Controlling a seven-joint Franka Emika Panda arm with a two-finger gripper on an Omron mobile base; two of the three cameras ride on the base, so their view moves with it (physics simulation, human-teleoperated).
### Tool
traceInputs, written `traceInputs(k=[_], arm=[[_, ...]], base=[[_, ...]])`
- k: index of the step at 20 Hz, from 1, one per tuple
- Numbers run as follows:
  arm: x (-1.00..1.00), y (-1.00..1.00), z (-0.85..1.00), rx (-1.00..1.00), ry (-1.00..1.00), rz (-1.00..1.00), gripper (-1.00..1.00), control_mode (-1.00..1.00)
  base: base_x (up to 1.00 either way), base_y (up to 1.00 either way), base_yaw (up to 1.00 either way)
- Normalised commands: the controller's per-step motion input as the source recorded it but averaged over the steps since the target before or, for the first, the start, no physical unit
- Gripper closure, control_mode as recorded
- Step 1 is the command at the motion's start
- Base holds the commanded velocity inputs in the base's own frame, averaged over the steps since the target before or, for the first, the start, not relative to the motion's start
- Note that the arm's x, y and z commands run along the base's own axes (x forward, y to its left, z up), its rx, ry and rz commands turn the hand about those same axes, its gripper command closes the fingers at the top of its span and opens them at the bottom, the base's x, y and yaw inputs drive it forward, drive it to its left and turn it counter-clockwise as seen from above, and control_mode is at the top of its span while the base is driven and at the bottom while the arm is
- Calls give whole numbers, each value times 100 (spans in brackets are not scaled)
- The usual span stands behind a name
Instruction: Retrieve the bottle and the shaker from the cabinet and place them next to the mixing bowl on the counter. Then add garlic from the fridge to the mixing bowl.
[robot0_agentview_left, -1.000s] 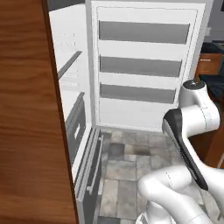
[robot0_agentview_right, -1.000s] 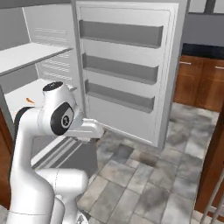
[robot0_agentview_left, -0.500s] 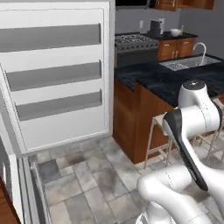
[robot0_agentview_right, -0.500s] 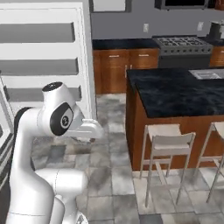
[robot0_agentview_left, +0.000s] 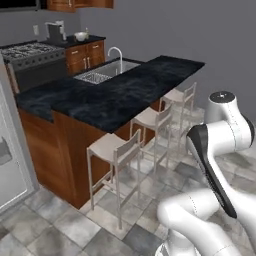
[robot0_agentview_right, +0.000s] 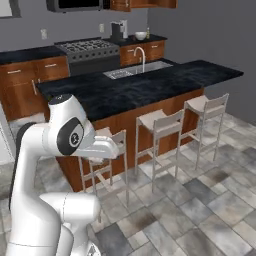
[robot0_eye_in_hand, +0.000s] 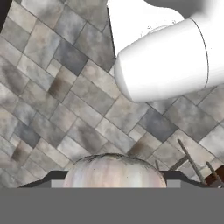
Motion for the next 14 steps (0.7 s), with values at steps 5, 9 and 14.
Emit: traceInputs(k=[5,9,14], arm=[[0,0,0,0,0,0,100,100],[0,0,0,0,0,0,100,100],[0,0,0,0,0,0,100,100]], base=[[38,-87,-54],[90,-99,-17],[89,-82,2]])
